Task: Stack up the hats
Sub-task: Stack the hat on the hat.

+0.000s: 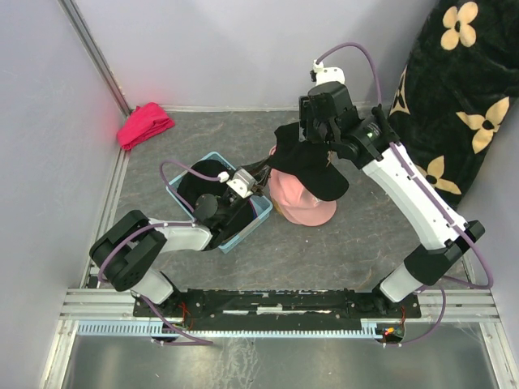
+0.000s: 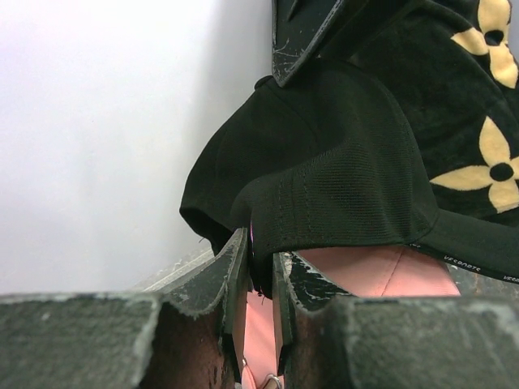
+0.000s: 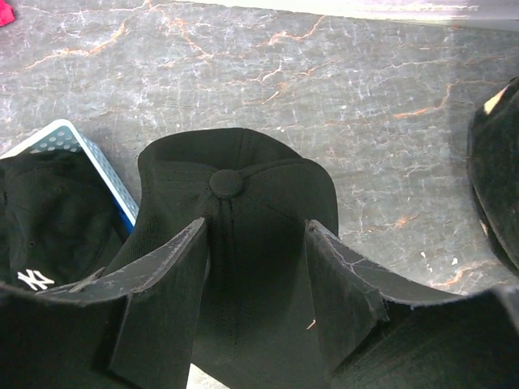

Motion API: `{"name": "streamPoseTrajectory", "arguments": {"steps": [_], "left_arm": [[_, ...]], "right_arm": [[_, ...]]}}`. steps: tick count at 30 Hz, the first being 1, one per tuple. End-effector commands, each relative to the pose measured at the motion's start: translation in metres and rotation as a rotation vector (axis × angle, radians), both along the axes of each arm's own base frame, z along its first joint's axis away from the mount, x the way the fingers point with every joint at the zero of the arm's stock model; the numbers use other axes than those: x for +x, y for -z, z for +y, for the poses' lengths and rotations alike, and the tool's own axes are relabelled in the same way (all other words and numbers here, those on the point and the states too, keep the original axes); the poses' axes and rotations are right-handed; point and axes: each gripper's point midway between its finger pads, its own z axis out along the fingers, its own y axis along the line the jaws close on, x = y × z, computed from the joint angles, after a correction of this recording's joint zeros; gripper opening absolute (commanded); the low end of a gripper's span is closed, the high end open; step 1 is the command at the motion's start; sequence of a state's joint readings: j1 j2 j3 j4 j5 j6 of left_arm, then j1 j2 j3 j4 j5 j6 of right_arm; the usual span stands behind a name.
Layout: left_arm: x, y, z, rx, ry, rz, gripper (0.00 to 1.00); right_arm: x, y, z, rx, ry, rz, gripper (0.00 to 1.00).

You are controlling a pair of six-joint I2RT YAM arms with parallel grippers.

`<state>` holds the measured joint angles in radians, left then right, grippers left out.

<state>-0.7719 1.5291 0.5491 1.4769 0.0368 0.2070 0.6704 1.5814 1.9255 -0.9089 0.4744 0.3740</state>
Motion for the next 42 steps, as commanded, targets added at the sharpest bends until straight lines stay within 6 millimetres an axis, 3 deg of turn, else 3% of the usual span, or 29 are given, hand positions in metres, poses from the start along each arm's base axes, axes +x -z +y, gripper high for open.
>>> {"name": "streamPoseTrajectory", "arguments": {"steps": [1,2,8,11,14,25,33,42], "left_arm": [[-0.009,-0.028,0.004,-0.039,-0.005,-0.119,0.24],[-0.010,-0.028,0.004,-0.039,-0.004,-0.120,0.24],[-0.010,-0.029,0.006,-0.041,-0.012,-0.126,0.25],[-0.010,-0.030,0.007,-0.044,-0.016,-0.128,0.25],[-0.008,-0.030,0.006,-0.045,-0.019,-0.128,0.26],[0.005,-0.028,0.016,-0.088,-0.096,-0.089,0.33],[0.018,-0.025,0.020,-0.123,-0.146,-0.033,0.35],[0.020,-0.024,0.018,-0.139,-0.133,-0.011,0.35]], "right_arm": [[0.006,-0.008,0.009,0.071,-0.017,-0.022,0.58],[0.007,-0.006,0.010,0.072,-0.017,-0.016,0.58],[0.007,0.009,0.011,0.103,-0.030,0.021,0.17],[0.006,0.014,0.008,0.106,-0.025,0.028,0.03],[0.005,0.014,0.004,0.110,-0.014,0.018,0.02],[-0.011,-0.022,-0.016,0.137,0.009,-0.083,0.02],[-0.031,-0.012,-0.021,0.091,0.017,-0.073,0.02],[-0.053,0.004,-0.012,0.064,0.007,-0.062,0.02]]}}
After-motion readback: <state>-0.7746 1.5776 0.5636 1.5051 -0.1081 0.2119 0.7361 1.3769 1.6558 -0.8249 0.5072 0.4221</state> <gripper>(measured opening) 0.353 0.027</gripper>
